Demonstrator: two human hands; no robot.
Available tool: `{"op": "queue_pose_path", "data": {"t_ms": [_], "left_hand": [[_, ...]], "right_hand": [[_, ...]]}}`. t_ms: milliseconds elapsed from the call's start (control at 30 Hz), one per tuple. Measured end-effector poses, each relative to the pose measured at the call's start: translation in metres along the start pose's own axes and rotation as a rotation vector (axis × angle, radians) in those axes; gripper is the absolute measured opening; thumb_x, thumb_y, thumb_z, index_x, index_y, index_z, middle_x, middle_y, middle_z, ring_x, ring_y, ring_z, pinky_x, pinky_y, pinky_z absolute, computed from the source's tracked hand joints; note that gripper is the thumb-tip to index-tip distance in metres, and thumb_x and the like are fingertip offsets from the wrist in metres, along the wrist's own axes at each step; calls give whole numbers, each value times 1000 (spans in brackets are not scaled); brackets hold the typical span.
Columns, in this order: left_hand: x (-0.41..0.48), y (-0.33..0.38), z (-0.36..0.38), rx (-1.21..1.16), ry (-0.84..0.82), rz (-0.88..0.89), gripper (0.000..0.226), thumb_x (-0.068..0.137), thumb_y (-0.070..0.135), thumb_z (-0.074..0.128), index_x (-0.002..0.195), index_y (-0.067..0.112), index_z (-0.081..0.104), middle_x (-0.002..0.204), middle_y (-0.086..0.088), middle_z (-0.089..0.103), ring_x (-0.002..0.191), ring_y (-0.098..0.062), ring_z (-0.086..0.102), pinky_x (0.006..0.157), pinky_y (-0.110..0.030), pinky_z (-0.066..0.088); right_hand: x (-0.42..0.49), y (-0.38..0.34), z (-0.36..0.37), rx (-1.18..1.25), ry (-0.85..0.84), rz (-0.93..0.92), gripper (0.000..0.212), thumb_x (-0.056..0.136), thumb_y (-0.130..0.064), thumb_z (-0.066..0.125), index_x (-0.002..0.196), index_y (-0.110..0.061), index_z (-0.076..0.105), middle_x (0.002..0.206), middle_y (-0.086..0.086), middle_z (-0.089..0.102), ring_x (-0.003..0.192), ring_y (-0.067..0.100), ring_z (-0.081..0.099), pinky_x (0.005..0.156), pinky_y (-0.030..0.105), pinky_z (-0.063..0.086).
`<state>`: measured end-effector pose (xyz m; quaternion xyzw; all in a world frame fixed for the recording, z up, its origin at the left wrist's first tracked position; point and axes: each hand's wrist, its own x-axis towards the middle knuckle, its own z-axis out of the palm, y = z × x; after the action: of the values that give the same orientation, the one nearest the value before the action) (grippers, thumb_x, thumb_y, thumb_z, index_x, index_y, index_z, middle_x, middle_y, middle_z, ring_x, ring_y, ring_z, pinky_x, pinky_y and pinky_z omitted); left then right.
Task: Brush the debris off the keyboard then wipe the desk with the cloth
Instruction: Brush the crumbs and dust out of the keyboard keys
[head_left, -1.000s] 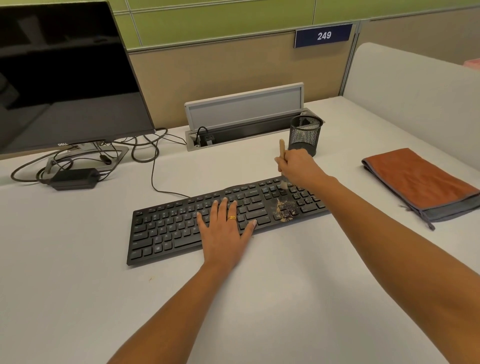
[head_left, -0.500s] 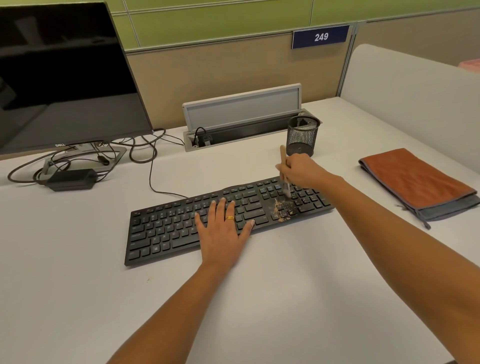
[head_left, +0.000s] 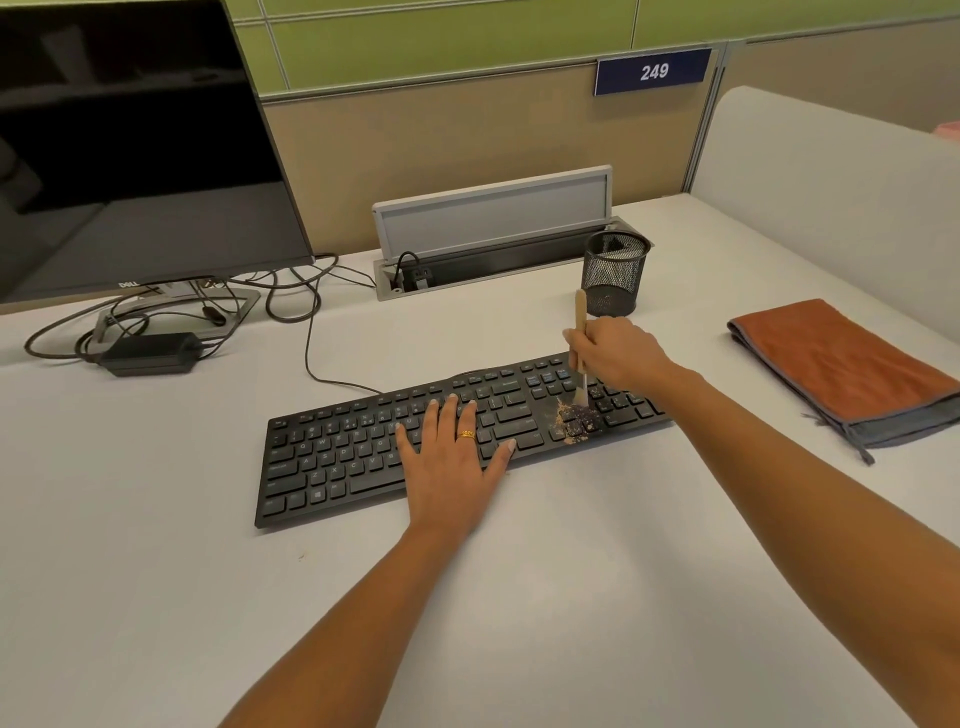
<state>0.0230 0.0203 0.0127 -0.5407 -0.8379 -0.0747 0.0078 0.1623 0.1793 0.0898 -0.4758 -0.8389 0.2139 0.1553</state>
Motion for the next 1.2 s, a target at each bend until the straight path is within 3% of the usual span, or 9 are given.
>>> {"op": "queue_pose_path", "data": {"t_ms": [133,367,533,700,867,1033,1200], "left_hand": [[0,-1,0,0,-15,-4,72,94,64,18,152,22,14,161,2,8,148,-17,-1,116,-52,-1],[-1,0,0,4,-27,-5,72,94,64,17,152,23,12,161,2,6,148,-17,-2,116,-52,-1],[0,0,-1,1,-25,-4,72,94,64,17,153,22,12,161,1,6,148,-17,-2,116,-52,-3],[0,-1,-2,3,-27,-3,72,94,64,17,153,23,12,161,1,6,148,-17,-2,116,-51,-3],[0,-1,-1,18,-21,0,71,94,64,17,152,23,13,161,1,7,148,-17,-1,116,-51,-1],[0,-1,0,4,-1,6,71,94,63,19,152,22,15,160,1,10,148,-17,0,116,-52,1],[0,-1,0,12,0,14,71,95,64,19,152,22,15,160,1,9,148,-17,0,116,-52,1]], "right_hand": [[1,-2,4,111,131,15,43,100,-38,35,91,-12,68,78,2,61,76,20,55,69,30,39],[-3,-7,12,-88,74,5,46,100,-35,31,91,-8,67,90,9,67,86,28,62,80,39,49],[-1,-15,14,160,67,-52,43,98,-39,38,96,-10,69,89,7,68,77,17,59,69,29,44],[-9,-17,18,82,-87,-131,43,98,-39,39,95,-7,67,78,0,62,62,9,47,52,21,30],[-8,-21,7,-201,-53,-182,44,99,-40,34,95,-9,65,91,6,62,81,18,53,69,28,36],[-10,-29,14,-6,18,-101,44,99,-39,37,92,-7,66,86,5,63,79,20,55,67,29,38],[-14,-36,23,-196,16,-99,45,100,-36,32,99,-4,64,89,9,66,80,25,59,69,31,41]]}}
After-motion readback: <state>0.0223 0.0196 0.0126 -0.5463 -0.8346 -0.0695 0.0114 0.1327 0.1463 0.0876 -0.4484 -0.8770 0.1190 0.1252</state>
